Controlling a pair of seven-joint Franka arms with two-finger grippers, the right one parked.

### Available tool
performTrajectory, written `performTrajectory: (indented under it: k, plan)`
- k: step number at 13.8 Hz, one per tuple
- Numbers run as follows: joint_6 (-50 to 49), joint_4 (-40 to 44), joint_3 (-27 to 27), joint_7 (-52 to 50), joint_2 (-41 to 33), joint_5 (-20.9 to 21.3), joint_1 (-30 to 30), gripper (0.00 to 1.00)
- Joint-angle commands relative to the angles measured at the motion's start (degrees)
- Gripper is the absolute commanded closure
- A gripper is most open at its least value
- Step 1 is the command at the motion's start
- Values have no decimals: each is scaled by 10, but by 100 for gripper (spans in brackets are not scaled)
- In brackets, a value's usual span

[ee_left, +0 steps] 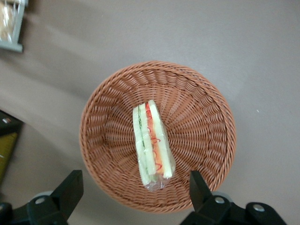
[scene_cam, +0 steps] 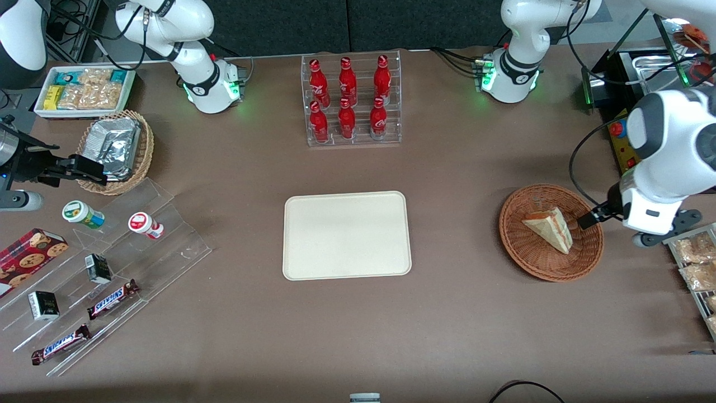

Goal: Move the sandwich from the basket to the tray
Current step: 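Move the left gripper over the wrapped sandwich in the wicker basket and lower it, then close the left gripper on the wrapped sandwich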

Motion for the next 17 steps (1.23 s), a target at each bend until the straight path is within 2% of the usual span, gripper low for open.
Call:
performTrajectory:
  k: [1,5,11,17]
  plan:
    - [97,-82,-3,-106,-20,6,7,0]
    - [202,-147,-3,-180,1,1,6,0]
    - [256,-176,-4,-215,25,0,5,0]
    - [267,-183,-4,-221,44,0,2,0]
